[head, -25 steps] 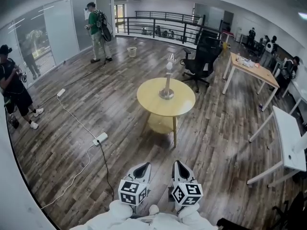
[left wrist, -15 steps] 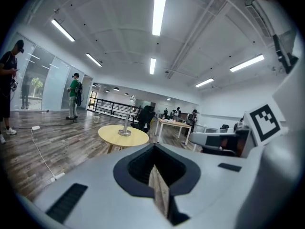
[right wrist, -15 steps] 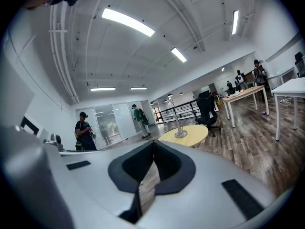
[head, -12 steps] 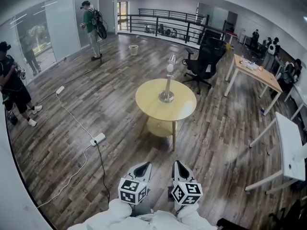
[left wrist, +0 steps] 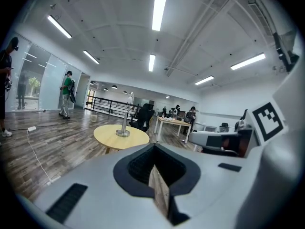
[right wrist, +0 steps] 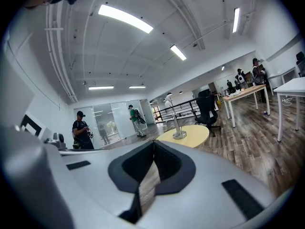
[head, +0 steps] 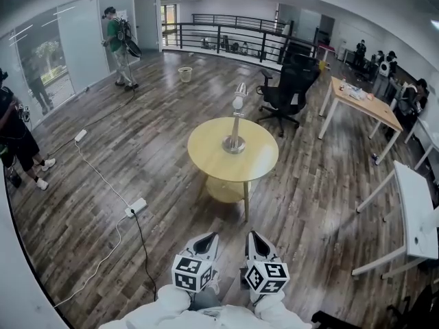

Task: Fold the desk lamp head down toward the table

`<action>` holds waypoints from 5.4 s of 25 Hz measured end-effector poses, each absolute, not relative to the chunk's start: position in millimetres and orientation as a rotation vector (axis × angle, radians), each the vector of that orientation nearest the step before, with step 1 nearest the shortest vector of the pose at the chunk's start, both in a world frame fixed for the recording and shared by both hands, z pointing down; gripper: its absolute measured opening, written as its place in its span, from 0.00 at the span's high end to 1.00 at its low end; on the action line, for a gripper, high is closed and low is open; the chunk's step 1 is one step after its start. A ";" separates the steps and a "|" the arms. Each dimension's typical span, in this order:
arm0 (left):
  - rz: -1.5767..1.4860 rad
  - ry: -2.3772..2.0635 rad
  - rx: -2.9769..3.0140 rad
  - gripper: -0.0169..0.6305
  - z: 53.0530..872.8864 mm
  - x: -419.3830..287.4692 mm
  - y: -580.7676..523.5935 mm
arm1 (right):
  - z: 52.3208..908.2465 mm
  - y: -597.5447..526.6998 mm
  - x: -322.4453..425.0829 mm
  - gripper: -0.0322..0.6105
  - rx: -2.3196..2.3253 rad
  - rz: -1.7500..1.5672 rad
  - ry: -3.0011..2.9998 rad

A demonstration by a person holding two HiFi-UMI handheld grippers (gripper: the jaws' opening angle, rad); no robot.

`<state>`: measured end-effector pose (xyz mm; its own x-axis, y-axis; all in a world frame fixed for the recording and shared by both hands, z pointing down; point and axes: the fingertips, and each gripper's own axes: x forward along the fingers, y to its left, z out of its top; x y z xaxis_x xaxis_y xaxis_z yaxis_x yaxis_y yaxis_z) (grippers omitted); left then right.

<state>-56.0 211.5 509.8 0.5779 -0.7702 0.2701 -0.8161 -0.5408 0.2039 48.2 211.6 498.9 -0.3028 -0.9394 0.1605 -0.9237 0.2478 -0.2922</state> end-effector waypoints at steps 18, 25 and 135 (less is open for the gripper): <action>0.198 -1.258 2.551 0.98 500.9 -49.3 46.5 | 489.2 48.1 48.7 0.93 -1.848 -0.490 2.421; 0.191 -1.232 2.572 0.98 498.6 -47.3 -28.9 | 485.0 -30.6 43.3 0.93 -1.846 -0.474 2.416; 0.852 -1.168 2.443 0.64 447.5 46.2 -366.8 | 762.2 -492.6 85.0 0.93 -1.394 -0.777 3.282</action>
<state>46.2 -366.8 447.5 0.4930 -0.6029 0.6272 -0.7817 -0.6235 0.0151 85.0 -492.6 762.2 -0.6002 -0.5401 0.5900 -0.7473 0.6415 -0.1730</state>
